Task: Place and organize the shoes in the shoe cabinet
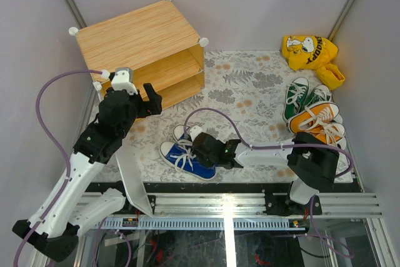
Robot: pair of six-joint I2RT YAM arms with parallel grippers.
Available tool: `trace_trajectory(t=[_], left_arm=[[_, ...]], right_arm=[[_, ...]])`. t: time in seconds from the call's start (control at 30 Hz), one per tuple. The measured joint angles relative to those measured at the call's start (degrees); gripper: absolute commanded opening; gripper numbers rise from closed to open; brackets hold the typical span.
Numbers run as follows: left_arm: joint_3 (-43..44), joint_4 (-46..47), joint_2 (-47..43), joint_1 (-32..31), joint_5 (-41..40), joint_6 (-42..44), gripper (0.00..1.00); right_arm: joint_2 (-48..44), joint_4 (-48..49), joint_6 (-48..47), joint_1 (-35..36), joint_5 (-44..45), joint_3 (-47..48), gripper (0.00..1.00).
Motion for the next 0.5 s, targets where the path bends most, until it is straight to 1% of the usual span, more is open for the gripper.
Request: trace_trajectory(t=[0.03, 0.17, 0.33, 0.4, 0.5], left_arm=[[1.05, -0.15, 0.0, 0.0, 0.02, -0.02, 0.92], [6.16, -0.9, -0.07, 0.0, 0.15, -0.07, 0.92], [11.37, -1.14, -0.61, 0.0, 0.5, -0.09, 0.93], [12.52, -1.27, -1.16, 0.0, 0.5, -0.09, 0.93], [13.42, -1.4, -1.57, 0.0, 0.5, -0.09, 0.93]], right_arm=[[0.02, -0.68, -0.13, 0.0, -0.15, 0.46, 0.0], [0.04, -4.9, -0.52, 0.04, -1.22, 3.13, 0.0], [-1.07, -15.41, -2.29, -0.02, -0.96, 9.55, 0.0], [-1.44, -19.19, -3.48, -0.22, -0.83, 13.97, 0.0], [-1.44, -21.57, -5.44, -1.05, -1.01, 21.79, 0.0]])
